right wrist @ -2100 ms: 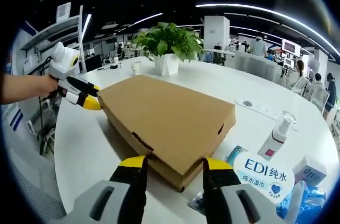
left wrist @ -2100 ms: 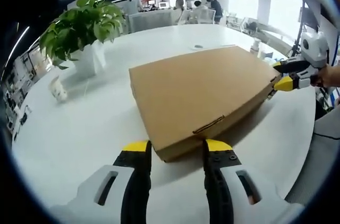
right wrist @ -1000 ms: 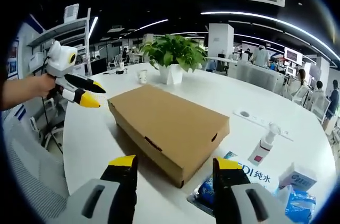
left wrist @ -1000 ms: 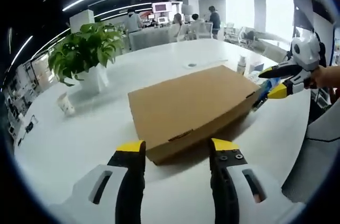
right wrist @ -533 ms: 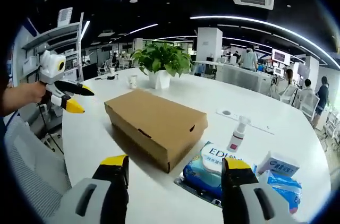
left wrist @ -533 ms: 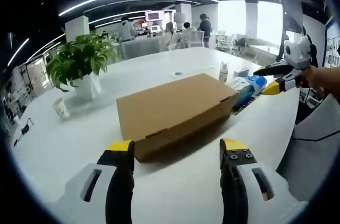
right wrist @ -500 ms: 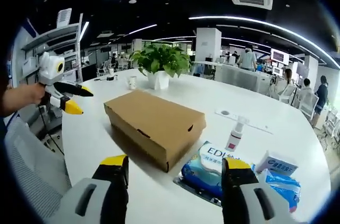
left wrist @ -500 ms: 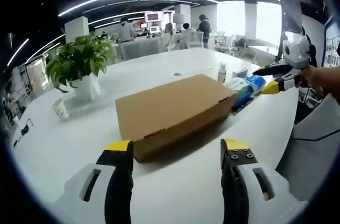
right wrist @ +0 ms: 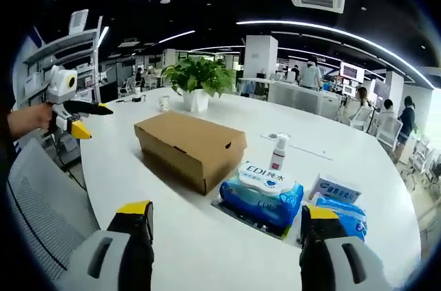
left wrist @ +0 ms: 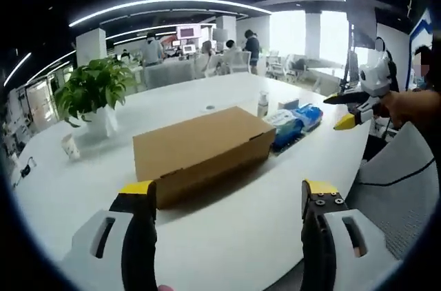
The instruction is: Operate the shoe box by opening the lid, removing the specified soft item, and placing it in the target area until the item is outside and the box remains undamaged.
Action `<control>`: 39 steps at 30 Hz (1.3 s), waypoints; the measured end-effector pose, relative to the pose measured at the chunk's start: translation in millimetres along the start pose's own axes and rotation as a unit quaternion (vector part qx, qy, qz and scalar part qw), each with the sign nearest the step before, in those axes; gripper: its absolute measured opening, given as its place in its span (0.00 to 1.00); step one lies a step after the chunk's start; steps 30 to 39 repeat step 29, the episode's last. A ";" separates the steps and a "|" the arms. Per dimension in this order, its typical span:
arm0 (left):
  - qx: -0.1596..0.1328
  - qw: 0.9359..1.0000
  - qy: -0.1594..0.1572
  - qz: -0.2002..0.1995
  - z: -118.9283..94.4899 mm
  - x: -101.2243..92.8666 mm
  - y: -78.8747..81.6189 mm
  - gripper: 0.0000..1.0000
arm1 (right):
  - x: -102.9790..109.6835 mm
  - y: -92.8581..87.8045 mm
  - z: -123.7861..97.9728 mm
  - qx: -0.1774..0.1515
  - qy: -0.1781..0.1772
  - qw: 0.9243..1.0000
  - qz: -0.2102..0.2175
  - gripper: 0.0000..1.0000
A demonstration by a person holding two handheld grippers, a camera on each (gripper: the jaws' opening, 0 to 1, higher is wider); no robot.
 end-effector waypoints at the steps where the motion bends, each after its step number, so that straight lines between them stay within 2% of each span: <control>1: 0.001 1.000 -0.001 0.001 -0.8 -2.1 -1.2 0.90 | -0.4 -2.3 -2.2 0.001 -0.001 1.000 0.002 0.90; 12: -0.002 1.000 -0.011 -0.007 -14.3 -23.8 -10.1 0.97 | 4.7 -23.4 -34.1 -0.004 -0.014 1.000 0.016 0.99; 17: -0.002 1.000 -0.015 -0.011 -22.0 -31.5 -16.3 0.99 | 9.1 -31.5 -44.0 -0.007 -0.017 1.000 0.024 0.99; 26: -0.019 1.000 0.005 -0.022 -33.3 -34.6 -21.1 0.99 | 13.7 -41.4 -53.7 0.000 -0.032 0.999 0.006 0.99; 29: -0.011 1.000 0.016 -0.010 -32.2 -34.7 -25.6 0.99 | 15.2 -42.3 -55.7 -0.002 -0.032 0.999 0.008 0.99; 39: -0.011 1.000 0.016 -0.010 -32.2 -34.7 -25.6 0.99 | 15.2 -42.3 -55.7 -0.002 -0.032 0.999 0.008 0.99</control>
Point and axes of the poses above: the point that each gripper's makers call its tool centre point, and the gripper's own axes: z roughly forward along the fingers, x roughly to its left, y roughly out of its top, the point moved 3 cm from there along -z, roughly backward along the fingers, and after that the axes turned 12 degrees about x, right-handed, at the moved point
